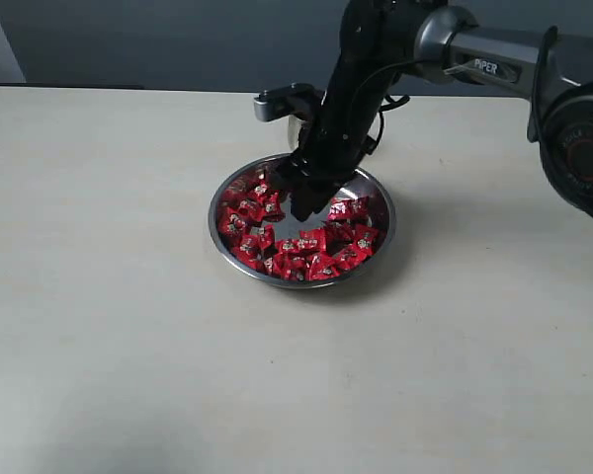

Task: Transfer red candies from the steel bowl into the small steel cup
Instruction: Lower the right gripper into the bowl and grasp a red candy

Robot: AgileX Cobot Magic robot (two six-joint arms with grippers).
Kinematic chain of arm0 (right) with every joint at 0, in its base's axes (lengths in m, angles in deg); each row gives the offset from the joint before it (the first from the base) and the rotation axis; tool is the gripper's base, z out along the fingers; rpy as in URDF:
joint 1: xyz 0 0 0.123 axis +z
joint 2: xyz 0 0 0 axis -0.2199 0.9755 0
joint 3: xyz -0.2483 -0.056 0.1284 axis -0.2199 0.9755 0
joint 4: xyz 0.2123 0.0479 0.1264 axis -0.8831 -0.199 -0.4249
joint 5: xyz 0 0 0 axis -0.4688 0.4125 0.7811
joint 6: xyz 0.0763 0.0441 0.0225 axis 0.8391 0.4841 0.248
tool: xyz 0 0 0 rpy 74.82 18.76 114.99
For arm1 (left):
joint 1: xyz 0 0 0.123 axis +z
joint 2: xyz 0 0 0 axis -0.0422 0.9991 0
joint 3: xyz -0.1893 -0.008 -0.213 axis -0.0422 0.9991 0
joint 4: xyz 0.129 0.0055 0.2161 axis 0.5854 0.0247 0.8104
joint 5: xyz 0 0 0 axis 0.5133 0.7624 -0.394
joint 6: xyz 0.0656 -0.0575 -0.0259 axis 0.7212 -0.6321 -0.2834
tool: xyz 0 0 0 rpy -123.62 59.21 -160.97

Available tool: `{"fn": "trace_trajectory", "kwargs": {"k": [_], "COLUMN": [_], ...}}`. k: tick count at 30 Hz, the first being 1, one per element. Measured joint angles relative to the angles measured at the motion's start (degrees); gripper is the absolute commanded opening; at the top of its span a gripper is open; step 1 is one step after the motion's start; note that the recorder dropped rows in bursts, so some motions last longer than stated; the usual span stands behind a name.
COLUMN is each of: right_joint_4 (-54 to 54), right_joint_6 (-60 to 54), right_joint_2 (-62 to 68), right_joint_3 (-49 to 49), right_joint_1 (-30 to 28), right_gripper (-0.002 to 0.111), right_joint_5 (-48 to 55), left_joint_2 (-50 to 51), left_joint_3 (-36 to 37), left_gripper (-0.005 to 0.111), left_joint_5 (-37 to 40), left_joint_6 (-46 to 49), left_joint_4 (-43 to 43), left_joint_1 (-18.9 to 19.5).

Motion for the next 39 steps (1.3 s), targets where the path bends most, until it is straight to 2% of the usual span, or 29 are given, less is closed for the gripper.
{"fn": "trace_trajectory", "kwargs": {"k": [4,8,9,17,33,35,37,39], "right_joint_4": [-0.3,-0.1,0.6,10.1,13.1,13.1,13.2,13.2], "right_joint_6": [-0.5,-0.7,-0.8,3.7,5.6,5.7,5.7,5.7], "right_joint_2": [0.0,0.0,0.0,0.0,0.1,0.1,0.1,0.1], "right_joint_3": [0.0,0.0,0.0,0.0,4.1,4.1,4.1,4.1], "right_joint_1": [1.0,2.6,3.1,5.2,6.2,6.2,6.2,6.2], "right_gripper": [0.032,0.049,0.049,0.045,0.045,0.042,0.035,0.021], "right_joint_5": [0.2,0.3,0.3,0.4,0.5,0.5,0.5,0.5], "left_joint_2": [0.0,0.0,0.0,0.0,0.0,0.0,0.0,0.0], "left_joint_3": [0.0,0.0,0.0,0.0,0.0,0.0,0.0,0.0], "left_gripper": [0.000,0.000,0.000,0.000,0.000,0.000,0.000,0.000], "left_joint_5": [0.0,0.0,0.0,0.0,0.0,0.0,0.0,0.0], "left_joint_6": [0.0,0.0,0.0,0.0,0.0,0.0,0.0,0.0], "left_joint_4": [0.0,0.0,0.0,0.0,0.0,0.0,0.0,0.0], "left_joint_1": [0.0,0.0,0.0,0.0,0.0,0.0,0.0,0.0]}}
